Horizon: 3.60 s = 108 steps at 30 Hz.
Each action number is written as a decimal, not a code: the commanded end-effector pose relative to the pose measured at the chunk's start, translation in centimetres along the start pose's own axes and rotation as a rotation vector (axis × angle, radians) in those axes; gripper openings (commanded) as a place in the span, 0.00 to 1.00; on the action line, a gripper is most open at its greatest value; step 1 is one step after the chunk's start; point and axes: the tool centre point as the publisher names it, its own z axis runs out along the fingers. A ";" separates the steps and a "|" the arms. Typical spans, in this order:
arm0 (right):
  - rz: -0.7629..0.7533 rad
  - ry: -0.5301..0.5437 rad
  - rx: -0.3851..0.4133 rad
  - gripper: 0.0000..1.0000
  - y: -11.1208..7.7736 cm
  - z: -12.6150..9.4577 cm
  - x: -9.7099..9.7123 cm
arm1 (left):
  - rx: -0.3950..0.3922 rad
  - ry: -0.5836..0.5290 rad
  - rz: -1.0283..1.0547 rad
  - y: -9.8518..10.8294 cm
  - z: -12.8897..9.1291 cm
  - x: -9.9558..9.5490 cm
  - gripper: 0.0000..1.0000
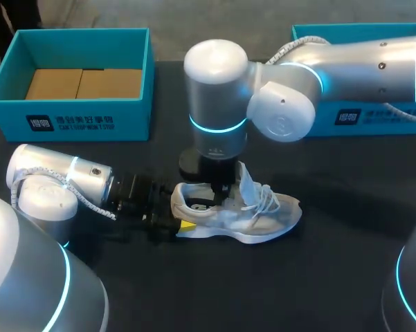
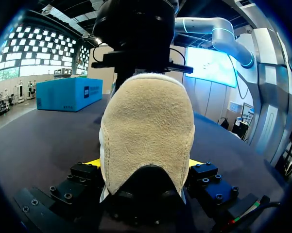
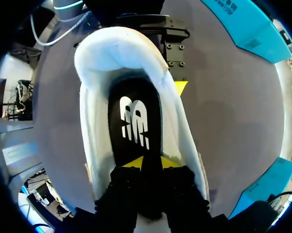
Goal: Take the shoe out of the shoebox, open the shoe tongue, remove and reinsert the insole, then place the shoe into the shoebox
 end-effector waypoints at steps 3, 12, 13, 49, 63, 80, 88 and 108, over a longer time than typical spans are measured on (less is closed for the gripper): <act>-0.001 0.002 -0.009 0.31 0.5 0.6 -0.5 | 0.000 0.001 0.000 0.3 0.2 -0.1 0.00; -0.022 0.034 -0.021 0.42 0.9 1.6 -0.5 | 0.000 0.001 0.000 0.3 0.2 -0.1 0.00; -0.028 0.045 -0.022 0.42 1.0 1.8 -0.5 | 0.000 0.001 0.000 0.3 0.2 -0.1 0.00; 0.025 0.154 -0.016 0.00 -4.4 1.0 3.1 | 0.000 0.001 0.000 0.3 0.2 -0.1 0.00; -0.161 0.206 -0.137 0.00 -3.1 -3.4 2.1 | 0.000 0.001 0.000 0.3 0.2 -0.1 0.00; -0.393 0.253 -0.134 0.00 0.6 -8.7 2.1 | 0.000 0.001 0.000 0.3 0.2 -0.1 0.00; -0.455 0.248 -0.113 0.00 2.4 -10.1 2.0 | 0.000 0.001 0.000 0.3 0.2 -0.1 0.00; -0.513 0.245 -0.126 0.00 5.3 -9.4 1.2 | 0.000 0.001 0.000 0.3 0.2 -0.1 0.00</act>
